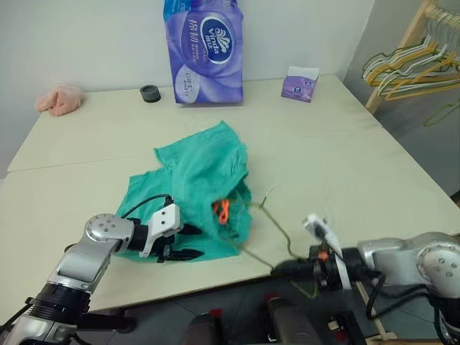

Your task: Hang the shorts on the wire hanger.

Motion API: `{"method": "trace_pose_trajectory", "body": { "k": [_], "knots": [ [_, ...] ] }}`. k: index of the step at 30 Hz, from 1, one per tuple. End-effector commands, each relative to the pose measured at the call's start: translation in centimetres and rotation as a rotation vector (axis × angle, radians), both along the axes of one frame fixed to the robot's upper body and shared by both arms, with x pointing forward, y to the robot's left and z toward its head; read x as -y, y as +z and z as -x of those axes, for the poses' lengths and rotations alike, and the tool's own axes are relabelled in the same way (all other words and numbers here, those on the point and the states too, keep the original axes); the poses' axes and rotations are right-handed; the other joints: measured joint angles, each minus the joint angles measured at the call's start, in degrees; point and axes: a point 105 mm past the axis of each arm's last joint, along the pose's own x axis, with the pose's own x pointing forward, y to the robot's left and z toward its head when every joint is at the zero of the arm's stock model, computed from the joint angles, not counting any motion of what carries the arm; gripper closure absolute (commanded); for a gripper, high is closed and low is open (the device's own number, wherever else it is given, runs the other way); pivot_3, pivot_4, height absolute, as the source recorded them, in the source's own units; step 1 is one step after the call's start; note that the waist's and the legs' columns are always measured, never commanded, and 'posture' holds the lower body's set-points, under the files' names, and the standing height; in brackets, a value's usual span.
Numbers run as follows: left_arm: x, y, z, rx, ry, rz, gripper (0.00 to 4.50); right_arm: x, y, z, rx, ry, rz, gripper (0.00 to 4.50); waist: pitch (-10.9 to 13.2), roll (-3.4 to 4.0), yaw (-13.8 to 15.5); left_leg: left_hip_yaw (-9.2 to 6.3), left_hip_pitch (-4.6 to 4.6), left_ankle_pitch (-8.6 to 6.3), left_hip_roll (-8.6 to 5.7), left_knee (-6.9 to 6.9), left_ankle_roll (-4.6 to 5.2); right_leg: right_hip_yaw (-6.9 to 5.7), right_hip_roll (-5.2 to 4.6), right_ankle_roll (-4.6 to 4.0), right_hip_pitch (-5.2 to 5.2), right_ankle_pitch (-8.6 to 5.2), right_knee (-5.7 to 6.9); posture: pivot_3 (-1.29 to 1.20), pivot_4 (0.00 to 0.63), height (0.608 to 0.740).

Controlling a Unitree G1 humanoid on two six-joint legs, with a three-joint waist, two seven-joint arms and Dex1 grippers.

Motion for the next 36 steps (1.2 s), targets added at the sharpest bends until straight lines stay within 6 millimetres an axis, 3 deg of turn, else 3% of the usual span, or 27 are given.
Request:
{"method": "trace_pose_trajectory", "body": {
  "k": [1,7,11,15,19,21,23,26,28,30,36],
  "knots": [
    [0.2,0.8,-0.2,0.029,-0.023,0.006,1.58,1.7,-1.5,-2.3,-0.03,-0.164,0.021,4.5,-0.02,-0.03,0.0,0.01,0.01,0.0,-0.01,0.0,0.0,0.02,0.0,0.0,0.01,0.0,0.0,-0.2,0.116,0.74],
    [0.2,0.7,-0.1,0.032,-0.026,0.002,1.58,3.5,-2.8,-3.9,-0.157,-0.369,-0.011,4.5,-0.02,-0.02,0.02,0.03,0.01,0.0,-0.02,0.0,0.0,0.05,-0.01,-0.02,0.0,0.01,0.03,-0.2,0.117,0.74],
    [0.3,0.6,0.1,0.031,-0.028,0.002,1.58,2.5,-0.6,-6.6,-0.161,-0.498,-0.184,4.5,-0.01,-0.02,-0.06,0.04,0.02,0.0,-0.02,0.0,0.0,0.07,-0.02,-0.02,0.01,0.01,0.04,-0.19,0.116,0.74],
    [0.4,0.5,0.2,0.027,-0.031,0.002,1.58,2.2,0.3,-9.1,-0.179,-0.628,-0.25,4.5,-0.01,-0.01,-0.14,0.04,0.0,0.0,-0.02,0.0,0.0,0.08,-0.01,-0.02,-0.02,0.01,0.05,-0.19,0.114,0.74],
    [0.5,0.6,0.3,0.027,-0.033,0.002,1.58,1.9,2.2,-9.9,-0.142,-0.622,-0.294,4.5,0.0,0.0,-0.04,0.04,-0.03,0.0,-0.02,0.0,0.0,0.07,-0.01,-0.05,-0.02,0.03,0.05,-0.19,0.113,0.74],
    [0.5,0.7,0.2,0.029,-0.031,0.004,1.58,0.3,4.6,-7.7,0.02,-0.384,-0.287,4.5,0.05,0.08,-0.02,0.04,-0.05,0.0,-0.03,0.0,0.0,0.07,-0.01,-0.09,-0.03,0.06,0.04,-0.19,0.113,0.74],
    [0.5,0.8,0.1,0.03,-0.026,0.008,1.58,-1.2,5.5,-4.5,0.108,-0.143,-0.249,4.5,0.1,0.19,0.01,0.07,-0.12,0.0,-0.08,0.01,0.0,0.09,-0.04,-0.02,-0.11,0.04,0.03,-0.19,0.115,0.74],
    [0.6,1.1,-0.1,0.032,-0.023,0.013,1.58,-1.6,2.9,-0.6,0.26,0.146,-0.008,4.5,0.03,0.08,0.0,-0.06,-0.09,-0.01,0.01,0.0,0.02,-0.05,-0.02,0.02,-0.1,0.02,0.01,-0.19,0.115,0.74],
    [0.5,1.2,-0.2,0.035,-0.021,0.012,1.58,-0.5,0.8,-0.4,0.378,0.252,0.168,4.5,0.05,0.11,-0.04,-0.14,-0.07,-0.01,0.05,-0.02,0.02,-0.13,0.01,0.01,-0.08,0.01,0.0,-0.19,0.115,0.74],
    [0.5,1.3,-0.4,0.037,-0.02,0.012,1.58,0.6,-0.1,-0.9,0.374,0.249,0.195,4.5,0.01,0.04,-0.04,-0.06,-0.03,-0.01,0.03,0.0,0.01,-0.09,0.01,0.01,-0.09,0.0,0.01,-0.19,0.115,0.74],
    [0.4,1.2,-0.3,0.035,-0.028,0.001,1.58,4.0,0.8,-2.8,0.305,0.149,0.149,4.5,0.0,0.03,0.12,0.03,-0.01,-0.01,-0.03,0.02,0.01,0.02,0.0,0.0,-0.06,0.01,0.02,-0.2,0.114,0.74]
  ]
}}
